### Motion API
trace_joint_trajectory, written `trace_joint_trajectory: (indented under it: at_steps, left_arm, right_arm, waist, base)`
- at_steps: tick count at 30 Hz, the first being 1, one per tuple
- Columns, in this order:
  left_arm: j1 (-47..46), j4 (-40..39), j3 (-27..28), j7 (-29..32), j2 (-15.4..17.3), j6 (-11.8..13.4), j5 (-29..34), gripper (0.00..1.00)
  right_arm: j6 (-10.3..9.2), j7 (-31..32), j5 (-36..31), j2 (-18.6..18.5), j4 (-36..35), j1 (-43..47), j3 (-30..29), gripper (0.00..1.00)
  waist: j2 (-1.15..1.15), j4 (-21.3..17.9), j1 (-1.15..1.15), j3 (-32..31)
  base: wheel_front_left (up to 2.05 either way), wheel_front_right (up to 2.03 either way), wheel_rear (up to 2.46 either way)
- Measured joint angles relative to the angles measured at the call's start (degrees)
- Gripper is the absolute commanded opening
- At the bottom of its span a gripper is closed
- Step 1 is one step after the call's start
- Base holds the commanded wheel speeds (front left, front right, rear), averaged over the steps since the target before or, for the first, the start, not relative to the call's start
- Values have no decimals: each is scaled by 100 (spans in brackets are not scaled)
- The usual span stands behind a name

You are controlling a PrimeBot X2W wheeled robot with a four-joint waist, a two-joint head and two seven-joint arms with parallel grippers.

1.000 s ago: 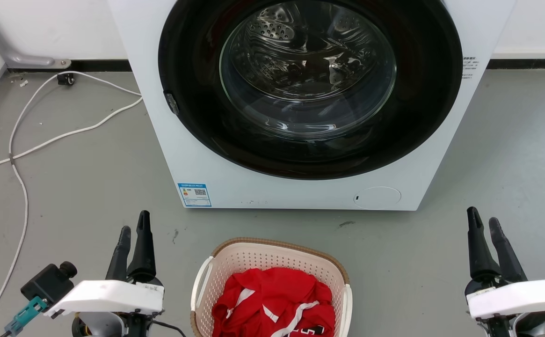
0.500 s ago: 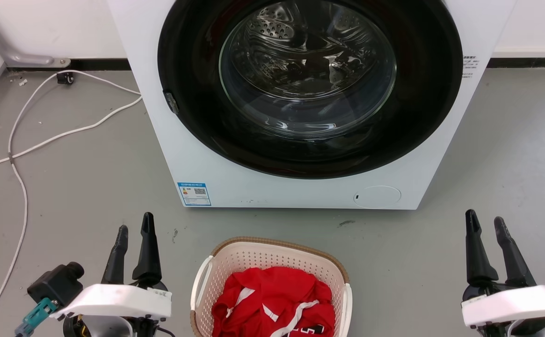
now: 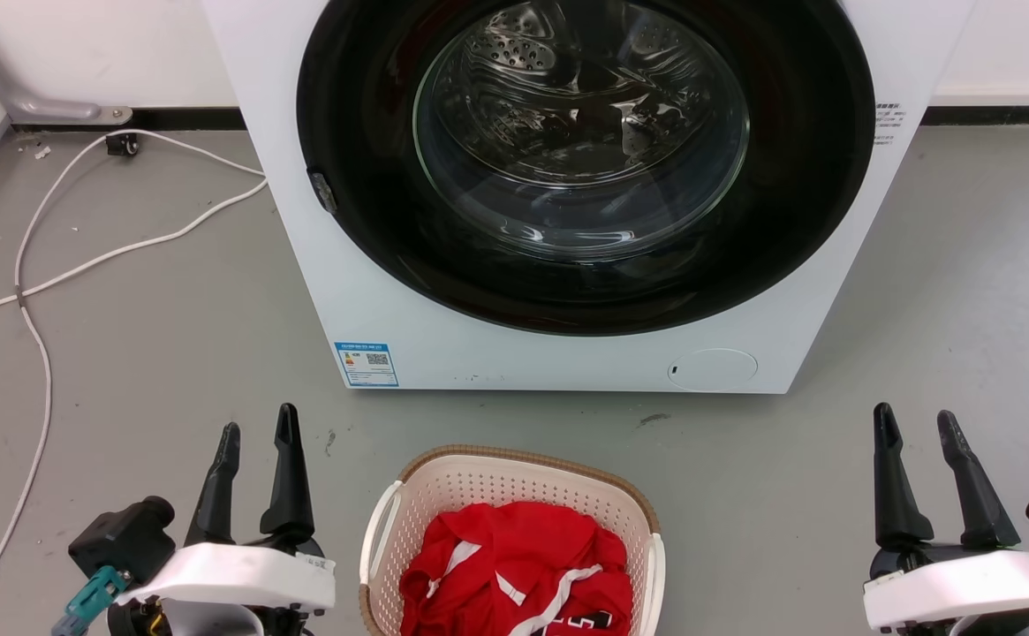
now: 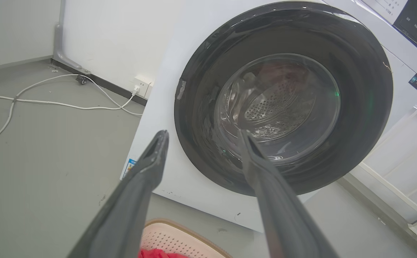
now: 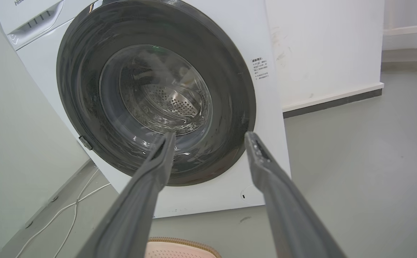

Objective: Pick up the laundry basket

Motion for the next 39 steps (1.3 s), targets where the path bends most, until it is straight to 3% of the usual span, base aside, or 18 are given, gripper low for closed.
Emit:
trace_joint_trajectory:
  at_steps: [39]
  left_arm:
    - [210,-11,-111,-463,4,102,1792,100]
  right_arm:
    - [1,-460,-2011,0,-196,264,59,100]
  waist:
    - [0,5,-1,35]
  base:
    - [0,0,0]
